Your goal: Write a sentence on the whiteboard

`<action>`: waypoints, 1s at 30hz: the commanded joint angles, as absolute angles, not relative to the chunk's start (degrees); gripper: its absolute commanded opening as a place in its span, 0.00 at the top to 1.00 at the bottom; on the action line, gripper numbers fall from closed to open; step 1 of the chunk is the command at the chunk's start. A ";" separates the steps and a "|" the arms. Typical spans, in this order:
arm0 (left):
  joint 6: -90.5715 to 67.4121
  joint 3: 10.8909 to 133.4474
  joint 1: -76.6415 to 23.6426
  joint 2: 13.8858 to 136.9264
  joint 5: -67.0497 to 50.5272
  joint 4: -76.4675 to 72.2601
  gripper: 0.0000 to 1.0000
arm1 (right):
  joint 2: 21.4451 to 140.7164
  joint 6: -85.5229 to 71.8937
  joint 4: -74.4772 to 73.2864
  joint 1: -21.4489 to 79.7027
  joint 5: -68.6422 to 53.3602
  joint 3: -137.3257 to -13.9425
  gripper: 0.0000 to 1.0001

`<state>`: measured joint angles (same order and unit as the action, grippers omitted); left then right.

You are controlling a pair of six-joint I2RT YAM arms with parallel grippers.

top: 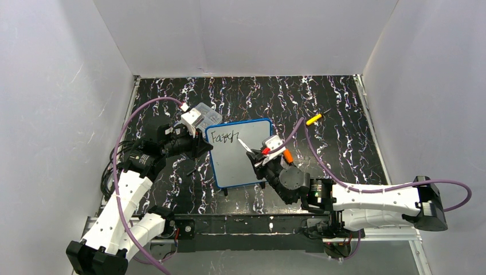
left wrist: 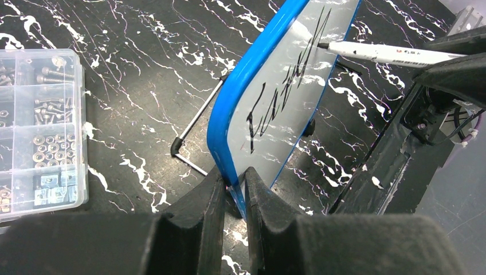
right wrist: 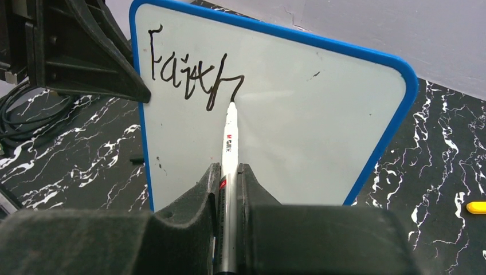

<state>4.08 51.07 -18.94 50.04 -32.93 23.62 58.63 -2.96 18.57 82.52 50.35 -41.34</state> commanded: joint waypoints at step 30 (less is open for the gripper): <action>5.24 49.47 -19.62 51.24 -32.21 26.79 1.00 | 50.67 -1.25 15.34 82.35 52.73 -40.13 0.99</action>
<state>4.01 51.07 -18.94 50.15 -32.84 23.62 50.24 -3.36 13.06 82.52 49.32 -40.25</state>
